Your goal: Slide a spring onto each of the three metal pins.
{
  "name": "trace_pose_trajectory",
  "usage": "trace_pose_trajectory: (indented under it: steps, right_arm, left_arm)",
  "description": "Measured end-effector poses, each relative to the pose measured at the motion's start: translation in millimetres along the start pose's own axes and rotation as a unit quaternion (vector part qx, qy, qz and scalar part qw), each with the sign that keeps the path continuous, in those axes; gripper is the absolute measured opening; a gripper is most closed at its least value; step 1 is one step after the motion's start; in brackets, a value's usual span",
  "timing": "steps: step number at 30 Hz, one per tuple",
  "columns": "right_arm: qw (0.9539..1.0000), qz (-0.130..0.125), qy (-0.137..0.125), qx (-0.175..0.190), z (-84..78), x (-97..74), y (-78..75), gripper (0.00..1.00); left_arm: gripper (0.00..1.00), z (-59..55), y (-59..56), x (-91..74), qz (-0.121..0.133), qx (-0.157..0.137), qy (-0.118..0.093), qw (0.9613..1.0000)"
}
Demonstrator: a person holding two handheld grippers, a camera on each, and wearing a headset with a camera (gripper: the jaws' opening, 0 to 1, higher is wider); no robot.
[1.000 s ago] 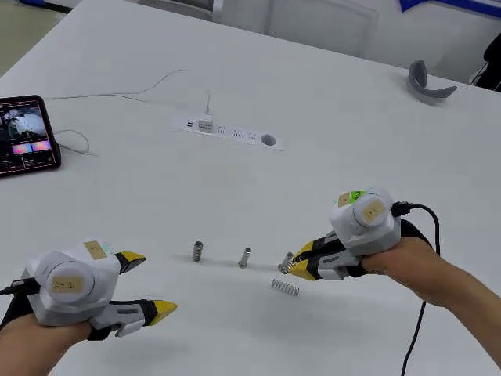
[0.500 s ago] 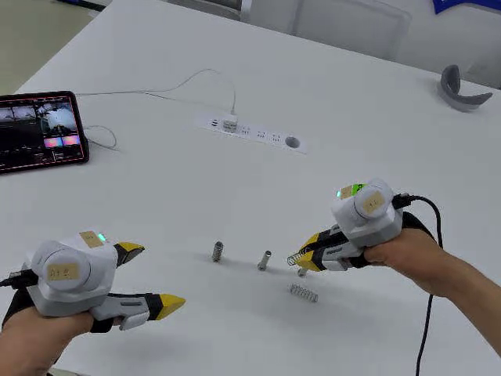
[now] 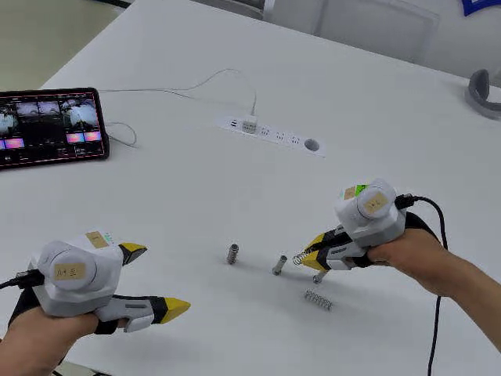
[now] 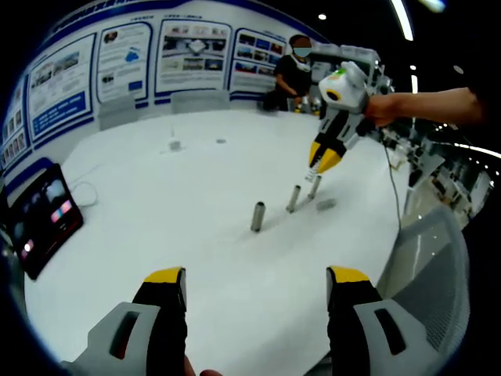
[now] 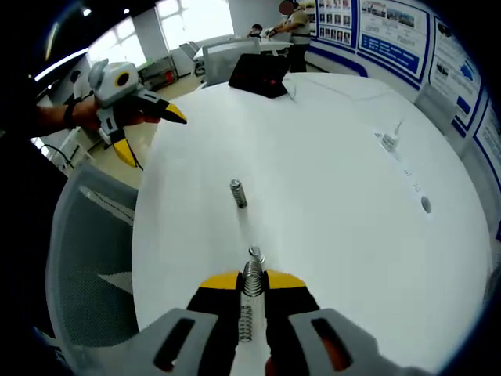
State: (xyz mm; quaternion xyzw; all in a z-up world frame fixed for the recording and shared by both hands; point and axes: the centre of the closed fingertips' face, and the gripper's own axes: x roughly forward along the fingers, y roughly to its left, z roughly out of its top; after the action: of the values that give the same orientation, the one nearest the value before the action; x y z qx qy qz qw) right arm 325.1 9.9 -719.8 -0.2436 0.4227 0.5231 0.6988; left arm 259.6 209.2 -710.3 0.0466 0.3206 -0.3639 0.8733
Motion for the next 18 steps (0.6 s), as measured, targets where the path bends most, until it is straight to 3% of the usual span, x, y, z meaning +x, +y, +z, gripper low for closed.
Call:
trace_pose_trajectory:
  steps: [18]
  right_arm:
    - [0.9998,0.010,0.008,-0.013,8.9,18.2,-1.6,0.13]
  left_arm:
    - [0.73,-6.0,4.4,-7.7,0.008,-0.009,0.003,0.9999]
